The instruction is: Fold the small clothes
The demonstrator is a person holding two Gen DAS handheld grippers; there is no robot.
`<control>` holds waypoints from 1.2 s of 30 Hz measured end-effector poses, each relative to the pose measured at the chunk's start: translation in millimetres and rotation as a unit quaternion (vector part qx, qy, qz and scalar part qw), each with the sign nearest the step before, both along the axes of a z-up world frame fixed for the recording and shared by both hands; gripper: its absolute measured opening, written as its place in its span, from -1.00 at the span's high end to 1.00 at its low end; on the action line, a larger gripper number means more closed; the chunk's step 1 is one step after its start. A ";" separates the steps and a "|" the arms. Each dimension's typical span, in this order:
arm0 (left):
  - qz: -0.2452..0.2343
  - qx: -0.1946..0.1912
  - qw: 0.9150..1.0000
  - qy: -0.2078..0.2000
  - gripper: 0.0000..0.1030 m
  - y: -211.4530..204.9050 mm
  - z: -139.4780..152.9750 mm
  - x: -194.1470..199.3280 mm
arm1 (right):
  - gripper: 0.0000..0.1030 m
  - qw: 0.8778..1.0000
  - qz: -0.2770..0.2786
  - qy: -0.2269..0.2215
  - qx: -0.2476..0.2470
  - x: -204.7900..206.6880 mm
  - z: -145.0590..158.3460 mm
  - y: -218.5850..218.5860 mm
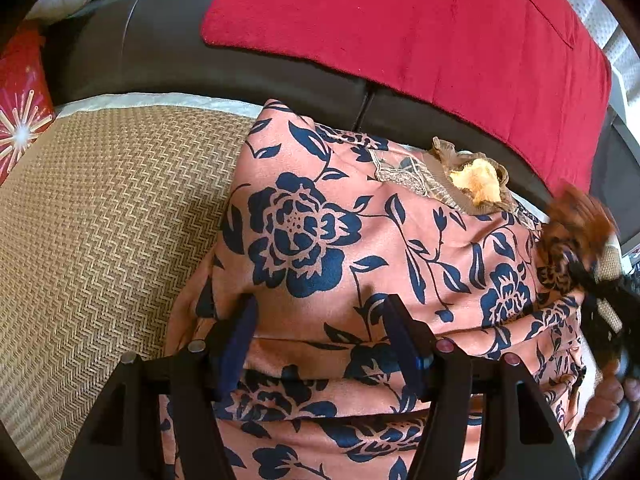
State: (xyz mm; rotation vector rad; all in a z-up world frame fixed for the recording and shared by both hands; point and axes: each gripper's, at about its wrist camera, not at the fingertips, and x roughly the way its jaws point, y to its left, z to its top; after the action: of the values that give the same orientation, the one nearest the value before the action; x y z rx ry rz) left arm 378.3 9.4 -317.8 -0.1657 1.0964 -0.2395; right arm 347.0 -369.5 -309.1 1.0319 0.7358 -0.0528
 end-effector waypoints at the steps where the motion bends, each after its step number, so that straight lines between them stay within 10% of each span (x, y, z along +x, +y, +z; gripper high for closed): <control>1: 0.001 0.001 1.000 0.000 -0.26 -2.4 -1.9 0.1 | 0.79 0.999 -0.020 0.001 0.038 -12.8 -8.5 -11.4; 8: -0.004 0.028 1.000 -0.009 -0.26 -13.4 -6.6 -2.3 | 0.69 0.984 -0.052 0.035 0.167 -51.7 -31.2 -42.8; 18: -0.002 0.065 0.997 -0.040 -0.26 -25.5 5.5 -6.3 | 0.65 0.984 -0.147 0.050 -0.093 -64.6 45.5 -55.1; 23: -0.023 0.062 0.994 -0.087 -0.27 -42.7 19.7 -13.5 | 0.65 0.997 -0.047 0.029 -0.060 -31.0 30.0 -28.6; 28: -0.052 0.095 0.993 -0.039 -0.27 -65.9 -8.6 -3.9 | 0.66 0.993 0.030 0.098 -0.061 5.4 -0.7 8.3; 36: -0.049 0.075 0.995 -0.052 -0.27 -72.4 -6.1 4.8 | 0.65 0.993 0.038 0.056 -0.093 33.0 2.8 18.4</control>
State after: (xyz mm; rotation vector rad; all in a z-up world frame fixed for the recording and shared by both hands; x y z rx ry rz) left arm 383.0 -63.0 -323.9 0.0342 1.0163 -0.2499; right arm 380.0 -351.1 -306.3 0.8277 0.8554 -0.1133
